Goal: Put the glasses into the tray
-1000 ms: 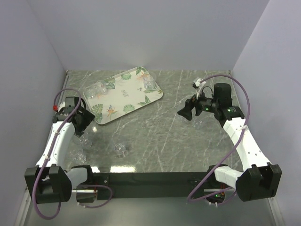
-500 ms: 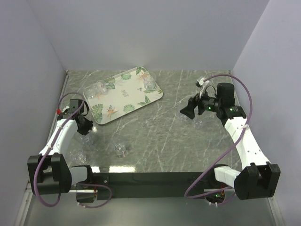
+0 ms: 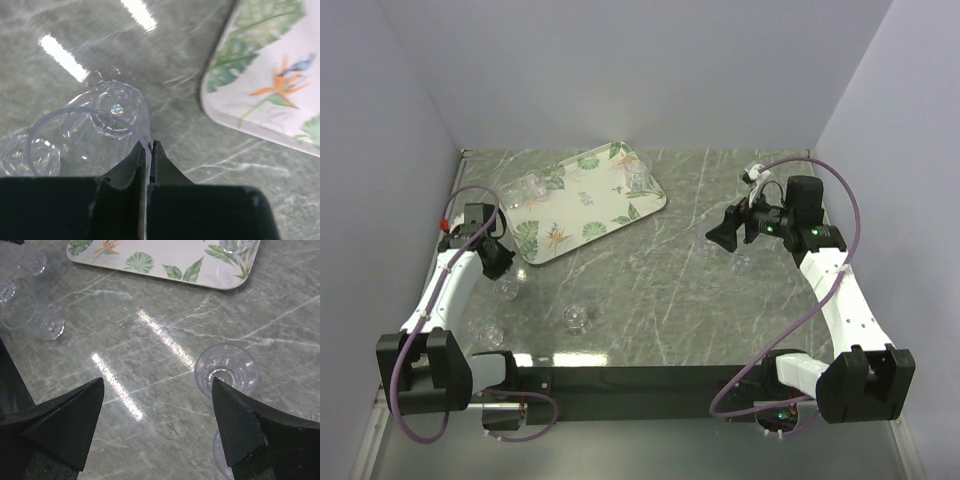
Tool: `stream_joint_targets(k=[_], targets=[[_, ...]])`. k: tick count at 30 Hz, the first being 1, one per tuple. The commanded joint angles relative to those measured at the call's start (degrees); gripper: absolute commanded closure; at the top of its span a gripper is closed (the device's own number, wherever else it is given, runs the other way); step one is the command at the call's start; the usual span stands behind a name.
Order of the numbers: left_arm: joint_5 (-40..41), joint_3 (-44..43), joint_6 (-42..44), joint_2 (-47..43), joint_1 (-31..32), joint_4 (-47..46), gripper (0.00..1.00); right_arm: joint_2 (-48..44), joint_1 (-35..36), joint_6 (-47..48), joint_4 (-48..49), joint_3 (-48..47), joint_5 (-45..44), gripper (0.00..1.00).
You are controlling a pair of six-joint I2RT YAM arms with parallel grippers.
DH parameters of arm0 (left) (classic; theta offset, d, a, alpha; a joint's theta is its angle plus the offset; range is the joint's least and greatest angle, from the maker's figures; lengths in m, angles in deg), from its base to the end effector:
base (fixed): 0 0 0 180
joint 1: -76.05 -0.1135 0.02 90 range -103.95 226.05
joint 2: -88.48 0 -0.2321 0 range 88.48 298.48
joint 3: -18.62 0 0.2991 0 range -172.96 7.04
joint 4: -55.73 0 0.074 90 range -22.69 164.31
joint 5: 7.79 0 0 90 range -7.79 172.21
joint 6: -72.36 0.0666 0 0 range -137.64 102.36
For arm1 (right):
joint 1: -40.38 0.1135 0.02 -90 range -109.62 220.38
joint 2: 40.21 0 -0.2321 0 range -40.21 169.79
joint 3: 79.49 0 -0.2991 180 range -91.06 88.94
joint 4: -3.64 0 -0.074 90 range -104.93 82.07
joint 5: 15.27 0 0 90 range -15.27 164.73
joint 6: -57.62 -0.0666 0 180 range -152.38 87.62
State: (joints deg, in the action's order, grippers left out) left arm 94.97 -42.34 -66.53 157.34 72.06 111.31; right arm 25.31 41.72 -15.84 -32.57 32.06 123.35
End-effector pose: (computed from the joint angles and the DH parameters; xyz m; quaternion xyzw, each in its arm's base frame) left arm 0.2929 0.0352 0.1645 -0.4535 0.8548 0.0129 0.2520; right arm 0.3199 0.0575 0.2753 -0.3178 0.7618 0.3018 0.4770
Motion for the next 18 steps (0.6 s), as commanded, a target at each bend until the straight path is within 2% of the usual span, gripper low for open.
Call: stream_joint_targets(k=[1,10,18], targets=[[-2.6,-5.9,6.3,1.1,-0.1,-4.5,1.00,-0.5,-0.5,-0.4,1.3,-0.9,1.3,0.06],[-11.8,-18.4,17.9,14.0,0.0,-9.0,1.00,-0.8,-1.0,-0.2,1.4,-0.7,1.4,0.06],[-9.4,-30.3,20.4,24.4,3.0,-9.6,1.00,-0.7,-1.1,0.0,1.4,-0.7,1.6,0.06]])
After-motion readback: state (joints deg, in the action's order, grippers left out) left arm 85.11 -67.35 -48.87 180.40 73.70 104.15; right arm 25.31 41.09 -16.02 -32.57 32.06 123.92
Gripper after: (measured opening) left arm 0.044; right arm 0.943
